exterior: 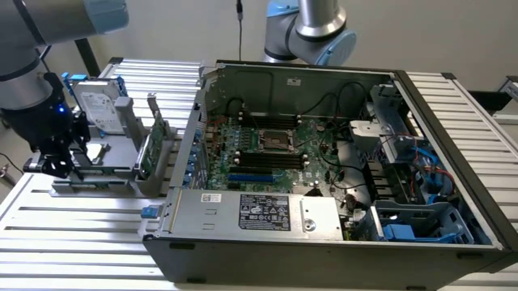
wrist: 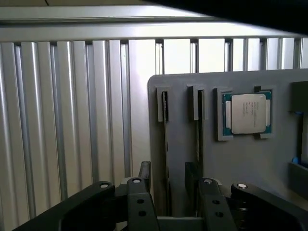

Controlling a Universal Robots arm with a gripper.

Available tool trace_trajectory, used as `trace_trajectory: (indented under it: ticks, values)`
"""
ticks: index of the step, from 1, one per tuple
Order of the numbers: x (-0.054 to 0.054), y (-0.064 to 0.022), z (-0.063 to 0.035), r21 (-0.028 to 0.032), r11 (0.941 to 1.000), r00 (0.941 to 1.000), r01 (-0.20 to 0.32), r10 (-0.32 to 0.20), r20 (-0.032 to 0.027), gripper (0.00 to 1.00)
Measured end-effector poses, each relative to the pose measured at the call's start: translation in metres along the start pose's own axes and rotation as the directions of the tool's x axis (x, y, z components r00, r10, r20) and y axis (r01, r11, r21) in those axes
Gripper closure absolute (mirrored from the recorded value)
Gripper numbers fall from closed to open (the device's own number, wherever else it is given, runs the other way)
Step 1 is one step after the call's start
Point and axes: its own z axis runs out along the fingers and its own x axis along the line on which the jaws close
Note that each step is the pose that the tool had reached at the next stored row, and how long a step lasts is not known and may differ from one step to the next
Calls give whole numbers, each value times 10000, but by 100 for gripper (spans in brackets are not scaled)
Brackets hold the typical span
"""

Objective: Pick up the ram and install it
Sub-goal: 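Pick up the ram and move it above insertion slot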

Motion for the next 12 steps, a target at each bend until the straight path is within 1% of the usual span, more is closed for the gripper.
trace_trajectory:
  ticks: [8, 12]
  values:
    - [-3, 0, 144, 7, 10000, 10000, 3, -3, 18, 58]
    - [-23, 6, 218, 26, 10000, 10000, 34, -34, 35, 58]
